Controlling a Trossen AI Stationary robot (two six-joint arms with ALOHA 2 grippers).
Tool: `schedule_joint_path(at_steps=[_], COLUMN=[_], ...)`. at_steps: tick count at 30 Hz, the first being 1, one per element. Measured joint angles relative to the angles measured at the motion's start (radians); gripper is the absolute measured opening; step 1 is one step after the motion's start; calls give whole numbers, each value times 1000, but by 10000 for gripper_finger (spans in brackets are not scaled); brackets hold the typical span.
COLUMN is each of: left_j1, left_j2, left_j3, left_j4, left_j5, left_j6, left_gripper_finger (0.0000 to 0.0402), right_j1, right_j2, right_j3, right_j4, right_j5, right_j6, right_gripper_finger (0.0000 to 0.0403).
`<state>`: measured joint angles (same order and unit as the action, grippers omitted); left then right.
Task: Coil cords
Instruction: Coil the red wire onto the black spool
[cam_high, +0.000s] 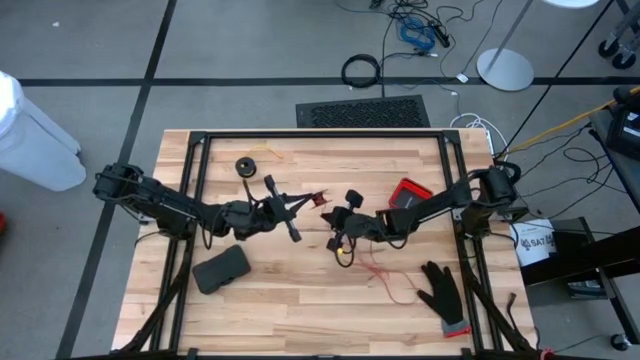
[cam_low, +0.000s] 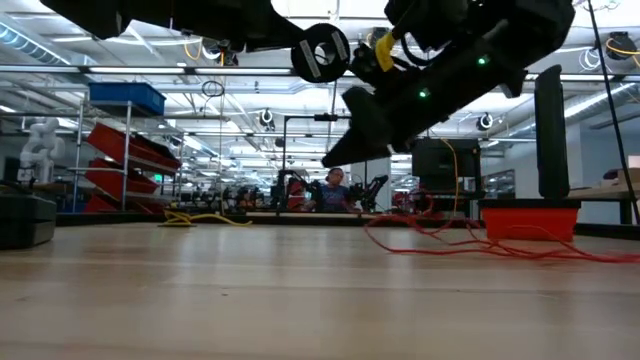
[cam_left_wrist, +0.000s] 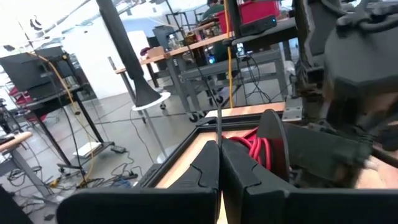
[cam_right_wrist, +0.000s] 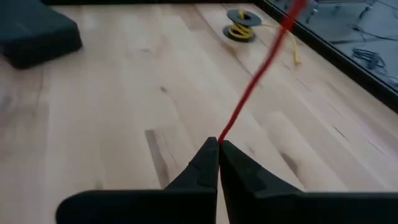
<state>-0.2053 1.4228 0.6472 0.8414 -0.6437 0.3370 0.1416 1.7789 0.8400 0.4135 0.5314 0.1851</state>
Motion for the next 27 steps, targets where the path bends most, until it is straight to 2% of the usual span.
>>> schedule_joint_path(at_steps=[11,19,27], left_j1=[24,23,18], left_j2=[81,114,114], left_j3=[1,2,2], left_j4=[13,-5,-91], left_j5=[7,-27,-58], left_j6=[-8,62,107], left_gripper_finger=[0,0,0], right_j1=[-3,22,59], right_j2=[-7,-7,-58], right_j3=[145,238,294], right_j4=[-25,-177,-369], right_j5=[-17,-10,50], right_j6=[-60,-61,-50], right_gripper_finger=[0,0,0])
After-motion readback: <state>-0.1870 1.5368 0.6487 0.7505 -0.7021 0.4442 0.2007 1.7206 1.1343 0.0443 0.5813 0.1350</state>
